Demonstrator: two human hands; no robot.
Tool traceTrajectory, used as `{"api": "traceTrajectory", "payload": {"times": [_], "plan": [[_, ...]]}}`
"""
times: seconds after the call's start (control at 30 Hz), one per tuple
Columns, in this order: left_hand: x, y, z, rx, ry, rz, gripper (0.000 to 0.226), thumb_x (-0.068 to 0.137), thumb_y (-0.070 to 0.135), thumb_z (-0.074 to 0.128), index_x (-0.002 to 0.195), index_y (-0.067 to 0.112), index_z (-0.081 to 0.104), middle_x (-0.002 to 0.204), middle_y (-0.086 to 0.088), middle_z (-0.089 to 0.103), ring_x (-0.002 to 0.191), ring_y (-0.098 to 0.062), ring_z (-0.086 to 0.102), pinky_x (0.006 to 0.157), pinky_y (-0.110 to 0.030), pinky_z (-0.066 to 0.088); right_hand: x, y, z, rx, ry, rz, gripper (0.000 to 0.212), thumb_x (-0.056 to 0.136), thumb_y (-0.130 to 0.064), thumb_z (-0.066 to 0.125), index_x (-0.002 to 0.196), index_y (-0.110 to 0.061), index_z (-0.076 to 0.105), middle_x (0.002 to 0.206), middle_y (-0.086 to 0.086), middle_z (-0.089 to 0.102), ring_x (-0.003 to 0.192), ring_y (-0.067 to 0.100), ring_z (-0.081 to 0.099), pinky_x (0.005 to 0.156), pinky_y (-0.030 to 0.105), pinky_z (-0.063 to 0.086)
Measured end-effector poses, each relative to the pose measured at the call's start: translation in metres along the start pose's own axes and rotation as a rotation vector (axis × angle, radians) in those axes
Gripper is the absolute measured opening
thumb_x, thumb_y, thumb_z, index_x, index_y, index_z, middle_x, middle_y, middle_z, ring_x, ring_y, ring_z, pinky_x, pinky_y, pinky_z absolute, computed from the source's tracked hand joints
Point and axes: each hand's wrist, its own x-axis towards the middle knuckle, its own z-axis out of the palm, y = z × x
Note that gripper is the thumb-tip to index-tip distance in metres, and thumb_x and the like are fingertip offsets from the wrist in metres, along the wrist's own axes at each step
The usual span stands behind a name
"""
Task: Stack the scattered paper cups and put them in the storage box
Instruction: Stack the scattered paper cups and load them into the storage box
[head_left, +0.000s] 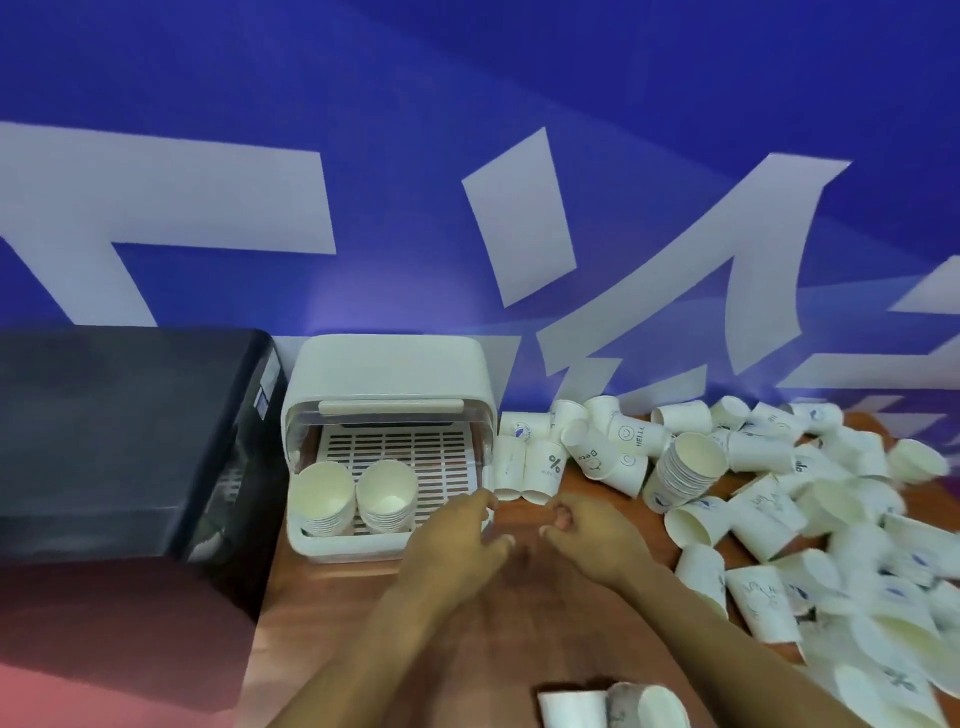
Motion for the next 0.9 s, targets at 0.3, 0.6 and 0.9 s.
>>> {"api": "traceTrajectory", "payload": {"times": [0.3, 0.6, 0.9], "plan": [[0.062, 0.059, 0.06, 0.118, -0.032, -0.098, 0.065, 0.088, 0.038, 0.055, 0.146, 0.025, 0.028, 0.146, 0.0, 0.034, 0.131, -0.019, 0.039, 0.105, -0.036, 0.039, 0.036, 0.07, -0.04, 0.054, -0.003, 0.065, 0.043, 0.087, -0.041, 0.057, 0.127, -0.027, 0.049, 0.103, -0.007, 0.06, 0.106, 0.015, 0.058, 0.086, 0.028, 0.044], [0.121, 0.059, 0.094, 0.381, -0.027, -0.213, 0.066, 0.096, 0.029, 0.046, 0.15, 0.018, 0.012, 0.156, -0.009, 0.015, 0.14, -0.026, 0.025, 0.108, -0.036, 0.034, 0.086, 0.09, -0.024, 0.291, -0.143, 0.185, 0.054, 0.085, -0.049, 0.057, 0.131, -0.024, 0.045, 0.132, -0.004, 0.053, 0.122, 0.016, 0.049, 0.095, 0.029, 0.038], [0.178, 0.037, 0.107, 0.746, -0.081, -0.224, 0.068, 0.096, 0.022, 0.046, 0.151, 0.01, 0.008, 0.157, -0.021, 0.01, 0.142, -0.034, 0.022, 0.11, -0.036, 0.033, 0.134, 0.08, 0.011, 0.51, -0.151, 0.276, 0.046, 0.089, -0.039, 0.058, 0.123, -0.01, 0.046, 0.123, 0.003, 0.057, 0.11, 0.02, 0.053, 0.082, 0.025, 0.035]]}}
